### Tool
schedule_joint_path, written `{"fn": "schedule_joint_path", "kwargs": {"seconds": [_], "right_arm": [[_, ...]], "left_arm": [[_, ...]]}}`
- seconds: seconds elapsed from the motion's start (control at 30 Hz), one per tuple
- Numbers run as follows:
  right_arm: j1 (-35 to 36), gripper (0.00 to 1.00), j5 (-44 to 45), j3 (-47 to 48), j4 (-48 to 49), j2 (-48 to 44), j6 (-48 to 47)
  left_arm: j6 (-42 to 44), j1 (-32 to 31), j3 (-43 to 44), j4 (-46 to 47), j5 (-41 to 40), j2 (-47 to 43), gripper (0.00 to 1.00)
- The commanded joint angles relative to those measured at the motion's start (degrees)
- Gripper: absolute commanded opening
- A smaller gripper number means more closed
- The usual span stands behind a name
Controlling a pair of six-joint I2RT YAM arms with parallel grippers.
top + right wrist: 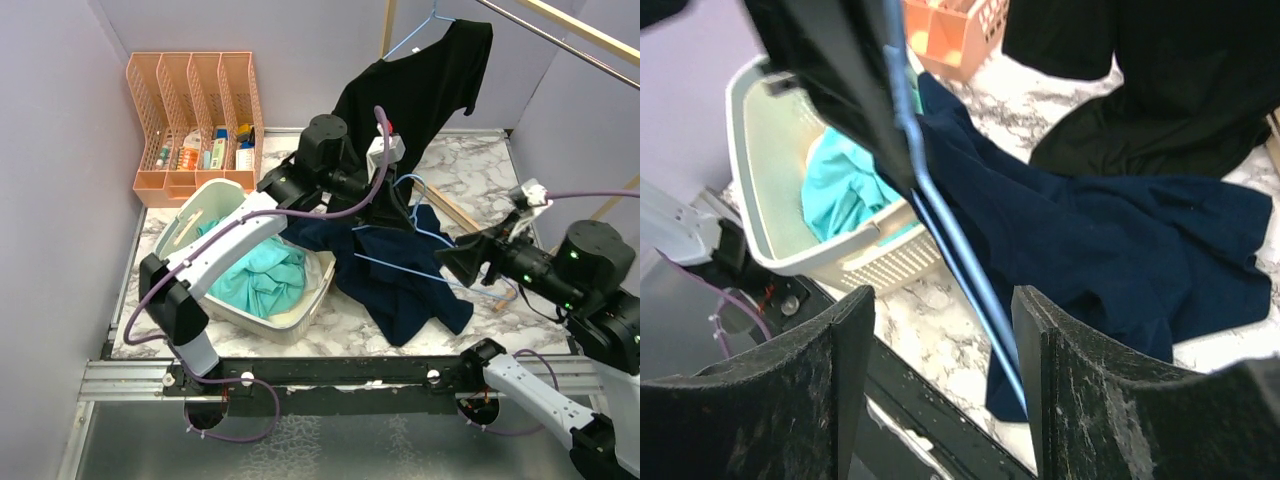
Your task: Remove the t-shirt from the hanger
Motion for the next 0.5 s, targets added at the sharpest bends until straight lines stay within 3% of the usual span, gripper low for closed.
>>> {"fn": "schedule_joint_path", "kwargs": {"seconds": [0.0, 0.23, 0.47], "right_arm": [[0.1, 0.57, -2.0, -0.2, -0.8, -0.5, -2.8], [0.0, 0.51, -2.0, 1.0, -3.0, -1.7, -4.0], [0.0, 0.13, -4.9, -0.4, -3.7, -3.5, -4.3]], "left_arm": [[4.4, -0.1, -1.1, -1.8, -1.7, -5.8, 0.00], [2.9, 0.0, -0.7, 0.0, 1.8, -7.1, 0.00], [-0.1, -0.1, -1.2, 3.6, 3.0, -7.2, 0.00]]}}
